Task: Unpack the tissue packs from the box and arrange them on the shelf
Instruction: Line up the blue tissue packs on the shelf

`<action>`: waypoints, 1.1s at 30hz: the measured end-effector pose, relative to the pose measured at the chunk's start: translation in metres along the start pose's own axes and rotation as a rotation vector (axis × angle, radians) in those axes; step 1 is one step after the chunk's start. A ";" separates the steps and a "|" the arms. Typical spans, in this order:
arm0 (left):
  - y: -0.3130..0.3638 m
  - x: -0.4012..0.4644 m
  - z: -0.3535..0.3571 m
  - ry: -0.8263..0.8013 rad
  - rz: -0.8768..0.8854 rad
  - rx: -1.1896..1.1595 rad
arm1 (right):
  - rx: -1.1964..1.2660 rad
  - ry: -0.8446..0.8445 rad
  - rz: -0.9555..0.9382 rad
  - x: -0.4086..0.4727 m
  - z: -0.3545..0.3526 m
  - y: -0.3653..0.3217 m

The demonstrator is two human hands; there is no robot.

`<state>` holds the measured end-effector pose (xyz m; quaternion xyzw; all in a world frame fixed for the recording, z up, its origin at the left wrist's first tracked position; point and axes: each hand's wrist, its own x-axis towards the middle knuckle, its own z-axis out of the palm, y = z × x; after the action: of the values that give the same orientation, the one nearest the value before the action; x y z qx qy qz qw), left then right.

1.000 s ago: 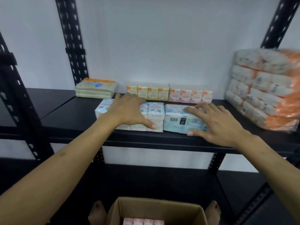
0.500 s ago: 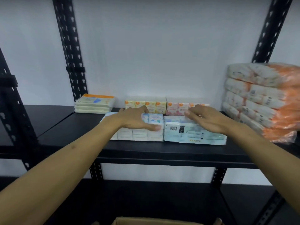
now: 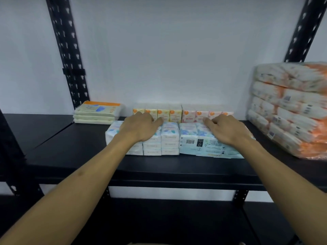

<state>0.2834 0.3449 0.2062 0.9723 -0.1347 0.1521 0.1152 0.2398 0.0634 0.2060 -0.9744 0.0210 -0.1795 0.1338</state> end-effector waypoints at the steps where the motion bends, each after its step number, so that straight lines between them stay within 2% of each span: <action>1: 0.001 0.000 0.002 0.042 0.010 0.011 | -0.015 0.052 -0.011 -0.001 0.000 -0.001; 5: 0.004 -0.004 0.007 0.267 0.060 0.110 | -0.134 0.254 -0.086 -0.004 0.014 0.002; 9: 0.007 -0.015 0.016 0.382 0.067 0.115 | -0.241 0.575 -0.161 -0.012 0.033 0.011; 12: 0.005 -0.025 0.025 0.492 0.099 0.141 | -0.239 0.624 -0.201 -0.021 0.043 0.017; 16: 0.002 -0.042 0.039 0.503 0.119 0.057 | -0.093 0.579 -0.165 -0.035 0.050 0.017; 20: 0.005 -0.063 0.045 0.377 0.098 0.002 | -0.044 0.519 -0.154 -0.052 0.047 0.016; 23: 0.004 -0.064 0.023 0.216 0.122 0.040 | -0.065 0.465 -0.149 -0.056 0.036 0.014; 26: 0.005 -0.047 -0.013 0.054 0.153 0.065 | -0.089 0.332 -0.133 -0.040 0.013 0.008; 29: 0.004 -0.023 -0.032 0.005 0.081 -0.100 | -0.080 0.198 -0.089 -0.014 -0.013 -0.004; 31: 0.001 -0.008 -0.025 0.016 0.042 -0.039 | -0.095 0.140 -0.077 0.003 -0.015 -0.005; 33: -0.001 0.001 -0.014 -0.148 -0.013 0.056 | -0.060 -0.014 -0.048 0.015 -0.007 -0.004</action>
<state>0.2810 0.3497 0.2190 0.9846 -0.1321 0.0826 0.0787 0.2512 0.0644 0.2185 -0.9794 0.0022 -0.1750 0.1003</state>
